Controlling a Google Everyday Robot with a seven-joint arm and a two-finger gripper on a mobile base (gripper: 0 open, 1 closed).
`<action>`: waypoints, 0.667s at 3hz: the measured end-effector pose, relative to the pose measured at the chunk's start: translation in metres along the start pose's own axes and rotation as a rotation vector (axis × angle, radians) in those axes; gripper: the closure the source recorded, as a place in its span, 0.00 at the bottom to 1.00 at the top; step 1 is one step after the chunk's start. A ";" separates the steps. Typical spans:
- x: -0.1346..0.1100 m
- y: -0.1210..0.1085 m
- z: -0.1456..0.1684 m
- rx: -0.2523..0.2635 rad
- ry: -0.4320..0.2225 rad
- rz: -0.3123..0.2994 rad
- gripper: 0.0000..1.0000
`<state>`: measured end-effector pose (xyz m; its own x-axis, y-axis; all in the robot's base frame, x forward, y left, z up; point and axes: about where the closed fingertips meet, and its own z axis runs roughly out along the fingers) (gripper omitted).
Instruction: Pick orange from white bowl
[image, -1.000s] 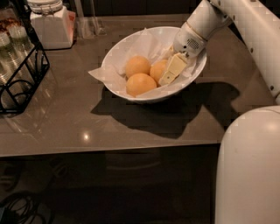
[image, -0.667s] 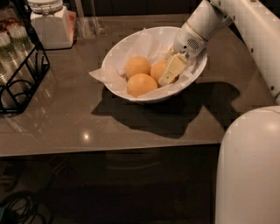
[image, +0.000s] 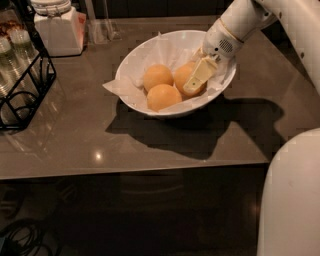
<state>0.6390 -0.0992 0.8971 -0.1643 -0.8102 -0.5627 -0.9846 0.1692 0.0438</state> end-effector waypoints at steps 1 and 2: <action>-0.015 0.008 -0.025 0.058 -0.042 -0.046 1.00; -0.028 0.026 -0.055 0.107 -0.119 -0.095 1.00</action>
Offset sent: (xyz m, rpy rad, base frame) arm -0.0575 -0.0150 0.1090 0.1757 -0.2573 0.0229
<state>0.6142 -0.1028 0.9599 -0.0567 -0.7544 -0.6540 -0.9823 0.1593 -0.0987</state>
